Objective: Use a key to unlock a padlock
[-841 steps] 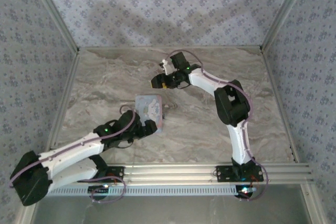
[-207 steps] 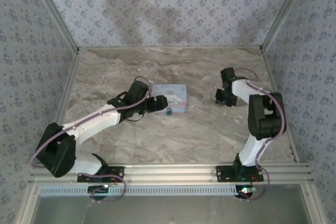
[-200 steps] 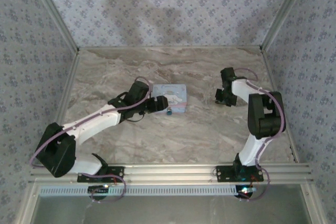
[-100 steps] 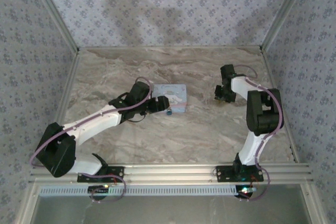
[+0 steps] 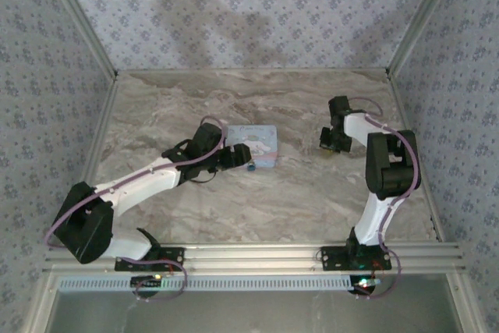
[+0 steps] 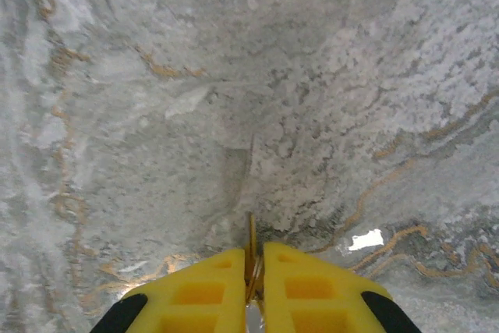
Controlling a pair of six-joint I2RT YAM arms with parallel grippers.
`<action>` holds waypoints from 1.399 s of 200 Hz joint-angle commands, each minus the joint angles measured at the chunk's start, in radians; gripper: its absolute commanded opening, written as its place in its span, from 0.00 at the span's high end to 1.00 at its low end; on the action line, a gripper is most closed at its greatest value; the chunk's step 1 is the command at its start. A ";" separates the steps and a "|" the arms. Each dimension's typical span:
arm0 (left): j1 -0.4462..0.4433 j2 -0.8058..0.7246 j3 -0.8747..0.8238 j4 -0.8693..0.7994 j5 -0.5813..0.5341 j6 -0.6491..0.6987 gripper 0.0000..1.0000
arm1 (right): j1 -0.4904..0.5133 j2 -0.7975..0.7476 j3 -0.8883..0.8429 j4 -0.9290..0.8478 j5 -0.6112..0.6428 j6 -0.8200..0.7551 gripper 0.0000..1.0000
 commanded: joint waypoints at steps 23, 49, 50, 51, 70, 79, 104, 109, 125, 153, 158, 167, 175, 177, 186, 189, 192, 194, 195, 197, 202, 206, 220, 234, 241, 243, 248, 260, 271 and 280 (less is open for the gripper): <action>-0.008 -0.016 -0.006 0.013 -0.020 -0.006 0.15 | 0.014 -0.038 -0.033 0.037 -0.042 -0.016 1.00; -0.007 -0.021 0.006 0.005 -0.029 0.002 0.15 | 0.025 -0.142 -0.046 0.044 -0.074 -0.023 1.00; -0.007 -0.021 0.007 0.004 -0.029 0.002 0.15 | 0.026 -0.144 -0.045 0.044 -0.075 -0.024 1.00; -0.006 -0.022 0.008 0.004 -0.029 0.003 0.15 | 0.027 -0.149 -0.045 0.044 -0.075 -0.025 1.00; -0.004 -0.022 0.034 -0.018 -0.039 0.018 0.15 | 0.043 -0.235 -0.044 0.033 -0.121 -0.035 1.00; 0.001 -0.025 0.051 -0.028 -0.038 0.025 0.15 | 0.055 -0.286 -0.043 0.035 -0.154 -0.045 1.00; 0.036 -0.043 0.107 -0.058 -0.029 0.046 0.14 | 0.105 -0.431 -0.037 0.051 -0.287 -0.091 1.00; 0.050 -0.048 0.118 -0.062 -0.020 0.048 0.14 | 0.118 -0.457 -0.032 0.057 -0.315 -0.101 1.00; 0.098 -0.064 0.151 -0.057 0.028 0.047 0.15 | 0.153 -0.532 -0.013 0.071 -0.434 -0.137 1.00; 0.161 -0.084 0.233 -0.059 0.125 0.080 0.22 | 0.195 -0.627 0.006 0.119 -0.646 -0.165 1.00; 0.168 -0.087 0.249 -0.059 0.145 0.088 0.23 | 0.203 -0.642 0.008 0.134 -0.695 -0.165 1.00; 0.178 -0.093 0.273 -0.058 0.173 0.096 0.26 | 0.211 -0.663 0.011 0.150 -0.752 -0.162 1.00; 0.184 -0.098 0.289 -0.053 0.195 0.100 0.29 | 0.221 -0.678 0.012 0.164 -0.800 -0.158 1.00; 0.185 -0.100 0.291 -0.051 0.200 0.101 0.29 | 0.224 -0.680 0.012 0.168 -0.810 -0.157 1.00; 0.190 -0.106 0.303 -0.035 0.230 0.100 0.32 | 0.236 -0.689 0.013 0.170 -0.854 -0.156 1.00; 0.190 -0.108 0.306 -0.029 0.241 0.100 0.33 | 0.239 -0.691 0.012 0.169 -0.867 -0.156 1.00; 0.191 -0.109 0.308 -0.020 0.252 0.100 0.33 | 0.246 -0.693 0.012 0.169 -0.878 -0.156 1.00; 0.192 -0.110 0.310 -0.014 0.260 0.101 0.34 | 0.250 -0.694 0.028 0.169 -0.885 -0.156 1.00; 0.191 -0.111 0.311 -0.012 0.265 0.100 0.34 | 0.252 -0.695 0.037 0.170 -0.888 -0.156 1.00; 0.191 -0.111 0.312 -0.007 0.270 0.099 0.35 | 0.253 -0.696 0.043 0.169 -0.895 -0.157 1.00; 0.191 -0.111 0.317 0.008 0.294 0.098 0.36 | 0.261 -0.698 0.049 0.170 -0.913 -0.156 1.00; 0.191 -0.111 0.319 0.022 0.313 0.094 0.37 | 0.268 -0.698 0.051 0.169 -0.932 -0.157 1.00; 0.191 -0.111 0.320 0.077 0.376 0.073 0.40 | 0.287 -0.695 0.057 0.161 -0.983 -0.165 1.00; 0.191 -0.112 0.315 0.139 0.430 0.049 0.43 | 0.310 -0.690 0.067 0.131 -1.003 -0.186 1.00; 0.187 -0.111 0.313 0.165 0.452 0.037 0.45 | 0.318 -0.690 0.069 0.124 -1.007 -0.191 1.00; 0.185 -0.111 0.313 0.173 0.459 0.035 0.46 | 0.321 -0.689 0.070 0.123 -1.009 -0.192 1.00; 0.181 -0.111 0.313 0.187 0.471 0.031 0.47 | 0.326 -0.689 0.072 0.121 -1.012 -0.192 1.00; 0.164 -0.111 0.321 0.203 0.488 0.033 0.48 | 0.336 -0.686 0.077 0.115 -1.014 -0.194 1.00; 0.140 -0.110 0.335 0.206 0.503 0.048 0.51 | 0.347 -0.686 0.081 0.111 -1.014 -0.197 1.00; 0.121 -0.107 0.345 0.209 0.516 0.061 0.53 | 0.350 -0.684 0.081 0.110 -1.012 -0.197 1.00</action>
